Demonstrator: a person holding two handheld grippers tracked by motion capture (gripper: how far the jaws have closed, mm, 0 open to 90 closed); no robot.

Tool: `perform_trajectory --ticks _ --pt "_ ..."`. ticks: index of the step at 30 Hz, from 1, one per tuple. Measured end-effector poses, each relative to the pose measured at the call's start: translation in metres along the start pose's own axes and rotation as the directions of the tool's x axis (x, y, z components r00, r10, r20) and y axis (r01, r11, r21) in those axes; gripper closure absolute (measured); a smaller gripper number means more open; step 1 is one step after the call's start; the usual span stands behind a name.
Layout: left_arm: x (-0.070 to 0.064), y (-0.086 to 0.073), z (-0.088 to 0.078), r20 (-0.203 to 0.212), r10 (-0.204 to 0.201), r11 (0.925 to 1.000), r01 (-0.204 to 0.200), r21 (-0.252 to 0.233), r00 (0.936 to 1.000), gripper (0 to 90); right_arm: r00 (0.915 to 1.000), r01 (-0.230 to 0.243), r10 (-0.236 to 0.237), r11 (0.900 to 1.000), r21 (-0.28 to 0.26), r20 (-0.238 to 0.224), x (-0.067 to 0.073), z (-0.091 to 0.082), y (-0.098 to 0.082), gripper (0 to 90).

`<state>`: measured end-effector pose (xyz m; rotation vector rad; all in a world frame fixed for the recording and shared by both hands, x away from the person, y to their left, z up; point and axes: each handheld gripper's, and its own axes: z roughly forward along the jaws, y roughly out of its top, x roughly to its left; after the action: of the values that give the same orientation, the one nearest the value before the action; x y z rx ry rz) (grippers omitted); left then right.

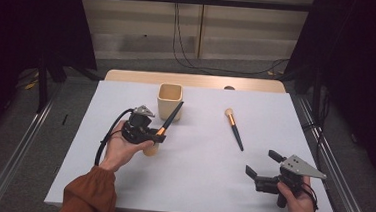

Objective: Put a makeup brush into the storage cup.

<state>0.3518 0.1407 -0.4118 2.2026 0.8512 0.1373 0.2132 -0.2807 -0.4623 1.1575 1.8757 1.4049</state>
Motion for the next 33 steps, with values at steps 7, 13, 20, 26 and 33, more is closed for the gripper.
perform_trajectory --ticks 7,13,20,26,33 --pt "-0.001 -0.007 -0.007 0.004 0.013 0.994 -0.012 -0.109 0.9999 66.4 1.0 0.0 0.0 1.0 -0.004 0.001 0.0 0.0 0.0 0.0" --pt "-0.001 -0.018 -0.016 0.016 0.017 0.978 -0.013 -0.208 0.9997 66.3 1.0 0.0 0.0 1.0 -0.005 0.001 0.0 -0.001 0.0 0.0" --pt "-0.003 -0.03 -0.022 0.035 0.044 0.9638 -0.033 -0.264 0.9984 66.4 1.0 -0.002 0.002 1.0 -0.01 -0.001 0.0 -0.001 0.0 0.0" --pt "-0.014 -0.034 -0.026 0.07 0.071 0.9589 -0.049 -0.28 0.995 66.4 0.9999 -0.009 0.009 1.0 -0.017 -0.006 0.001 -0.001 0.0 0.1" --pt "-0.024 -0.033 -0.023 0.124 0.085 0.95 -0.043 -0.309 0.9887 66.4 0.9994 -0.005 0.004 0.999 -0.037 -0.034 0.003 0.0 0.003 0.1"
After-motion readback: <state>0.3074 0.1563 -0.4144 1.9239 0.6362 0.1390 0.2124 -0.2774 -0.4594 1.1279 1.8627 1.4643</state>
